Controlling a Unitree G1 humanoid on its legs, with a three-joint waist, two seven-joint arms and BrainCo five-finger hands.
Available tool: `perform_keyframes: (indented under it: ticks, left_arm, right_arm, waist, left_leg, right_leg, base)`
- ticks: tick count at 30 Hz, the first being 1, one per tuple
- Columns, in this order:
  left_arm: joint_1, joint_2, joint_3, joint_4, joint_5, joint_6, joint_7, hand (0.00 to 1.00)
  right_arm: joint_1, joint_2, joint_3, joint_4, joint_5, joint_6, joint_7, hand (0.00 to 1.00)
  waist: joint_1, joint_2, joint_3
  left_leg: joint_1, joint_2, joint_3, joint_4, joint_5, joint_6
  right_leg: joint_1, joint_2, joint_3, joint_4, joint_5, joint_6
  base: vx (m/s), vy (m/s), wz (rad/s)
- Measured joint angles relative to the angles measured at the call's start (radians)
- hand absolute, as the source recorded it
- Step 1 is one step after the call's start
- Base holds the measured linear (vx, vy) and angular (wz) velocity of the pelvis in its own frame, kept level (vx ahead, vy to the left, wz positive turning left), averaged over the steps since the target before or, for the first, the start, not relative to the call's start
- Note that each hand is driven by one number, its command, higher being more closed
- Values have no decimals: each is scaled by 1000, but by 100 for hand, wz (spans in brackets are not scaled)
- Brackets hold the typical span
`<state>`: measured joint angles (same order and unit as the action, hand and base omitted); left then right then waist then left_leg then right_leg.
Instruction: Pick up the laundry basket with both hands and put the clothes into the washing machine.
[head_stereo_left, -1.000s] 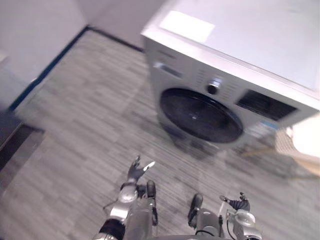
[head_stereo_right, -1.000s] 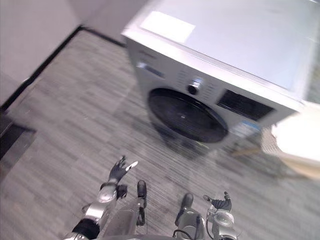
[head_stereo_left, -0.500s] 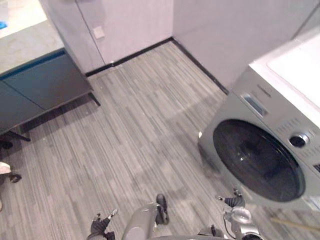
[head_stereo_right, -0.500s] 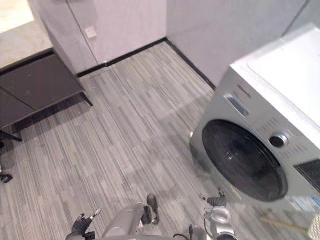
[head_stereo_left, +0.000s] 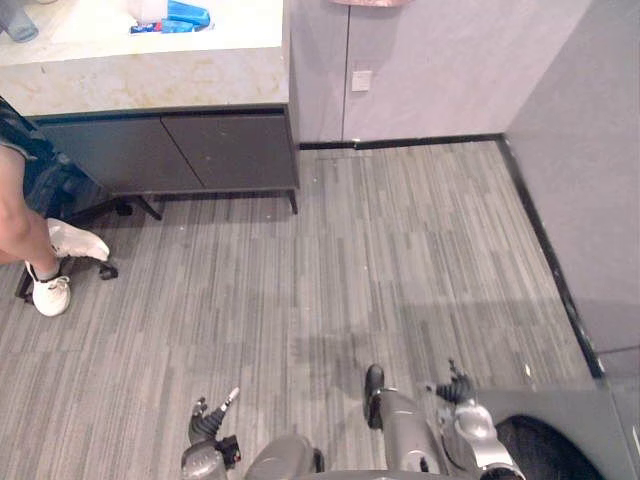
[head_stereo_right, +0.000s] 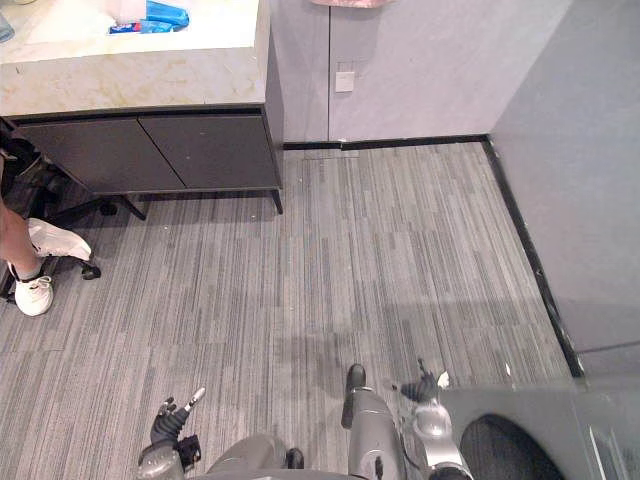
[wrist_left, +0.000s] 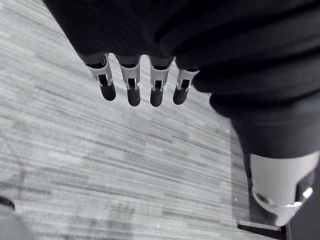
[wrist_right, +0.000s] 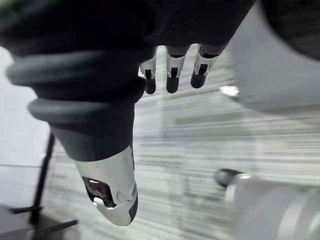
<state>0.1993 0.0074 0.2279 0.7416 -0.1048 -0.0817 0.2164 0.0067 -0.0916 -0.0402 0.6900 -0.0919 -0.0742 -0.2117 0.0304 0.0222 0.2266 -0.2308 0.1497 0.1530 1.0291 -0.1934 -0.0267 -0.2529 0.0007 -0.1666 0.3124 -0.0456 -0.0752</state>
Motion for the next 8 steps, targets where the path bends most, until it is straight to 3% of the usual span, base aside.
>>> perform_keyframes:
  ticks: [3,6,7,8]
  left_arm:
    - [-34,-7,-34,-4,2,-6,-6,0]
    - [-58,-23,-40,1,13,-9,-21,0]
    - [-72,-21,-41,14,24,-9,-21,0]
    - [-73,-23,-42,33,40,-9,-21,0]
  right_arm:
    - [-5,4,-7,3,-1,4,0,0]
    - [0,7,-61,25,-3,6,-2,0]
    - [-2,2,-73,52,-7,8,-2,0]
    - [2,-8,-86,79,-10,9,-2,0]
  waist:
    - [9,-18,3]
    - [6,-11,-3]
    - [7,-8,-5]
    - [6,12,-16]
  left_leg:
    - [-40,43,46,-61,-21,1]
    - [-28,50,51,-409,-21,-27]
    - [-13,46,40,-574,23,-74]
    - [7,51,19,-692,134,-82]
  right_leg:
    - [92,-16,0,-67,-1,-1]
    - [154,-30,-27,-136,-1,1]
    - [162,-29,-31,-146,-8,21]
    - [170,-9,-33,-152,-16,36]
  base:
    - [341,-113,3]
    - [209,-3,8]
    - [150,112,3]
    - [117,106,1]
